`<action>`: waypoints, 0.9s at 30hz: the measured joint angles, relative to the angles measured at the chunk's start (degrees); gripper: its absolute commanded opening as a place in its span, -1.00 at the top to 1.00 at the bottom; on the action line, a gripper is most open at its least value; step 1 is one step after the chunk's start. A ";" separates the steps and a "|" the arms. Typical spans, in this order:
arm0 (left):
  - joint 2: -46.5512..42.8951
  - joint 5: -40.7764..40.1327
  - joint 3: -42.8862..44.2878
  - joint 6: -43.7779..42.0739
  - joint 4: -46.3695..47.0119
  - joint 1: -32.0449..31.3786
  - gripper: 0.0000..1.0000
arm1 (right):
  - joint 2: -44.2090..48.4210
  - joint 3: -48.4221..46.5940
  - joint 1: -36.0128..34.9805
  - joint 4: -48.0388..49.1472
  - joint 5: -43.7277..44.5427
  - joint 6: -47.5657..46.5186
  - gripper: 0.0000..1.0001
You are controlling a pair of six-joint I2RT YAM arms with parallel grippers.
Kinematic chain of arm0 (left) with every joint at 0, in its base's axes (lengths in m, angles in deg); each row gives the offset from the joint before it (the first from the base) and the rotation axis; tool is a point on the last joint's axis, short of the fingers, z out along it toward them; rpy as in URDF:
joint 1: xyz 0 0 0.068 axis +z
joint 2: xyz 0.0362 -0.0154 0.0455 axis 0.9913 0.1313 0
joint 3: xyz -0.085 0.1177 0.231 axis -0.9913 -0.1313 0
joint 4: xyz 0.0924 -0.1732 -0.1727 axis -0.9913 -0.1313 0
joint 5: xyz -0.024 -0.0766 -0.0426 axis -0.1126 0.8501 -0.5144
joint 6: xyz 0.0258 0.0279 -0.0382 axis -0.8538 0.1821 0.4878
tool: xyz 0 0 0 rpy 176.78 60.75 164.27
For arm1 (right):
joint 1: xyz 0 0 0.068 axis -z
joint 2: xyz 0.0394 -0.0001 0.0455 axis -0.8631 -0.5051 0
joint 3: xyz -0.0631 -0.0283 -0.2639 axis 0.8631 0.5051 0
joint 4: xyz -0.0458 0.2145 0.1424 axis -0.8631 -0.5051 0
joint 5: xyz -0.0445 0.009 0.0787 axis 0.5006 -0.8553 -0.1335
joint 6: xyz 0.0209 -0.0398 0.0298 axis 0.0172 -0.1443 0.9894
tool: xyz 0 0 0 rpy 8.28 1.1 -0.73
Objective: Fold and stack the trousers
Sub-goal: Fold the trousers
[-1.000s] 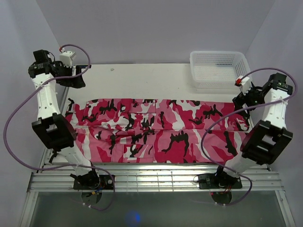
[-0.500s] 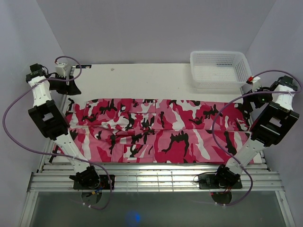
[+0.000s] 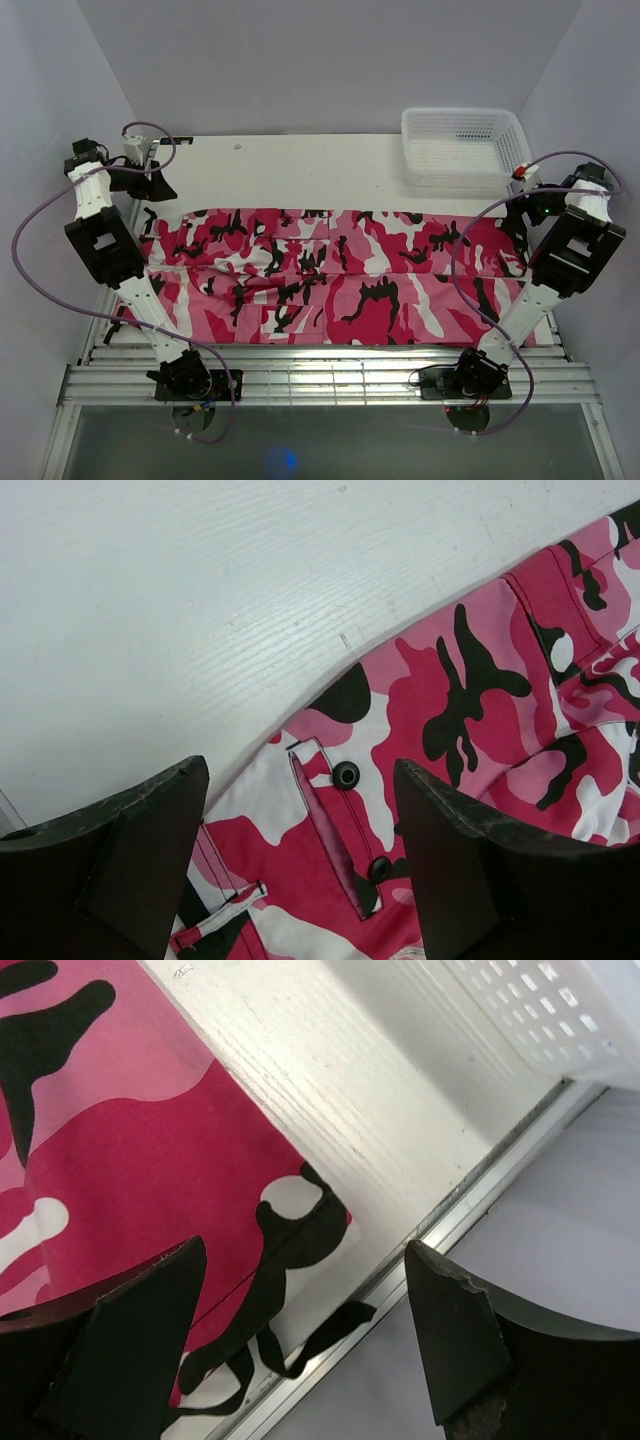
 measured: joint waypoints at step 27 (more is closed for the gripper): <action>12.37 -5.22 10.43 -12.72 5.55 -0.11 -0.84 | -6.08 -1.42 -4.35 -4.63 8.33 -18.10 0.84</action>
